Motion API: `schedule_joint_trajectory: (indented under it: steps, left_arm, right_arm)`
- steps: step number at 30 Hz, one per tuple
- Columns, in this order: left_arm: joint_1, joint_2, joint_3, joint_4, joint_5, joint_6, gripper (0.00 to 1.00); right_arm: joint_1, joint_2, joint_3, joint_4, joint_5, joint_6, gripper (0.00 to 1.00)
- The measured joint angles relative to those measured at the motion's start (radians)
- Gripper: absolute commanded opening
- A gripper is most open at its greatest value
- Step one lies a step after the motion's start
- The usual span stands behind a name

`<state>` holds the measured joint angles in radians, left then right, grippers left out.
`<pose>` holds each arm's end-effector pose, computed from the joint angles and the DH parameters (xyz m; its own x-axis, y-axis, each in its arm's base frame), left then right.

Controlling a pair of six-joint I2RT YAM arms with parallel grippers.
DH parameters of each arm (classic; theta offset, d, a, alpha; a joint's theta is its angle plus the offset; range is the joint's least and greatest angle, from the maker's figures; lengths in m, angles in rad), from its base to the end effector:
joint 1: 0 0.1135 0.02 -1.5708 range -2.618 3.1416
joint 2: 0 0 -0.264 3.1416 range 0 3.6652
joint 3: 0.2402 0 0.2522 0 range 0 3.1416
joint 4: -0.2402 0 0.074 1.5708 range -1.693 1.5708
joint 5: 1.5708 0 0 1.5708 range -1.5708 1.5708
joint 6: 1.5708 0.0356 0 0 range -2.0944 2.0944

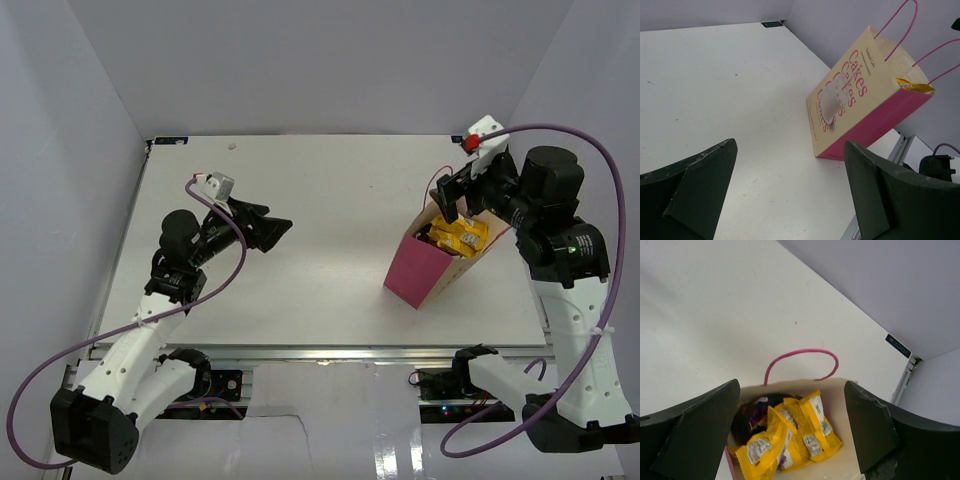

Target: Place the snacks into the paper bag

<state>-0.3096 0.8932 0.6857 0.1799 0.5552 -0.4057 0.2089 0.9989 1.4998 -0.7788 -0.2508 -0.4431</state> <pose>0.1950 -0.0821 0.3245 -0.3244 -0.2483 -0.9127 0.6887 0.5995 -0.4079 0.1620 0.0434 0.4760 -0.0562 -0.4365 -0.8980 -0.5075 0.7870 -0.3508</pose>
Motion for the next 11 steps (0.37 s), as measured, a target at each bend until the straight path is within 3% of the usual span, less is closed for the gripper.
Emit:
schedule_joint_trajectory:
  steps: [5,11]
  left_arm:
    - [0.000,0.001,0.041,-0.023,-0.049,-0.003,0.98]
    - [0.000,0.003,0.071,-0.053,-0.082,-0.004,0.98]
  right_arm:
    - [0.000,0.081,0.112,0.042,0.100,0.200,0.90]
    - [0.000,0.110,0.077,0.101,0.238,0.254,0.90]
